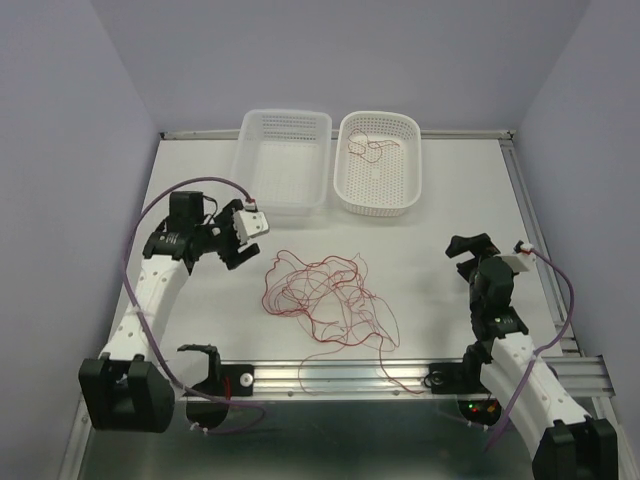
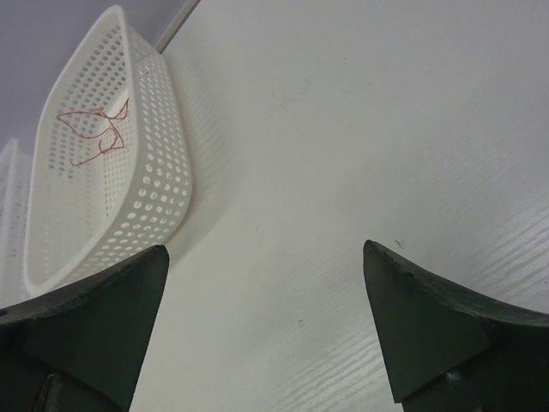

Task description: Untangle the cables

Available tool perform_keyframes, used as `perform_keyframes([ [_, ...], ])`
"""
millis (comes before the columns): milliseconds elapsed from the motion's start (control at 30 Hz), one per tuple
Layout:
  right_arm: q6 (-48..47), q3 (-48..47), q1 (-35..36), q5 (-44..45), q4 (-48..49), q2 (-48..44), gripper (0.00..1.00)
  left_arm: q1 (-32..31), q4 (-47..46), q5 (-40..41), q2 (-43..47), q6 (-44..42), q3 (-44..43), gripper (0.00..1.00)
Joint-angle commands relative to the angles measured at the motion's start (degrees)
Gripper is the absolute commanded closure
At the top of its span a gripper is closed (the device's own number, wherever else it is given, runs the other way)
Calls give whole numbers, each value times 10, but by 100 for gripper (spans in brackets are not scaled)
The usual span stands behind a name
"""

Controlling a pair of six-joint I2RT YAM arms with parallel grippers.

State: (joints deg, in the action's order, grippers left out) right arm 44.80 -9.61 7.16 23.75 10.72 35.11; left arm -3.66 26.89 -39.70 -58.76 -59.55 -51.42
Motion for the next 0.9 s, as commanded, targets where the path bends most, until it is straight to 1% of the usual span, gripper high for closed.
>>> perform_keyframes([
  [0, -5, 1, 0, 0, 18, -7, 0, -25, 143, -67, -47, -112, -12, 18],
  [67, -6, 1, 1, -2, 18, -7, 0, -46, 136, -69, -74, -106, -13, 18],
  [100, -7, 1, 1, -3, 19, -7, 0, -71, 132, -69, -86, -98, -12, 18],
  [167, -8, 1, 0, -5, 22, -5, 0, -105, 80, -60, -93, -38, -4, 18],
  [200, -8, 1, 1, -6, 23, -4, 0, -119, 54, -42, -94, -15, 2, 18],
  [233, -13, 2, 1, -13, 25, 0, 0, -150, 7, -33, -95, 22, 11, 18],
  [333, -15, 0, 1, -19, 33, 7, 0, -189, -29, -13, -110, 54, 10, 20],
  [433, -16, -1, 1, -21, 34, 12, 0, -205, -34, -4, -137, 67, 0, 23],
  [533, -17, -1, 1, -23, 36, 11, 0, -223, -66, 22, -166, 90, -3, 25],
  [700, -18, 3, 1, -25, 38, 4, 0, -255, -77, 45, -217, 108, -25, 34],
  [867, -19, 5, 1, -27, 39, 1, 0, -260, -105, 73, -241, 131, -40, 37],
])
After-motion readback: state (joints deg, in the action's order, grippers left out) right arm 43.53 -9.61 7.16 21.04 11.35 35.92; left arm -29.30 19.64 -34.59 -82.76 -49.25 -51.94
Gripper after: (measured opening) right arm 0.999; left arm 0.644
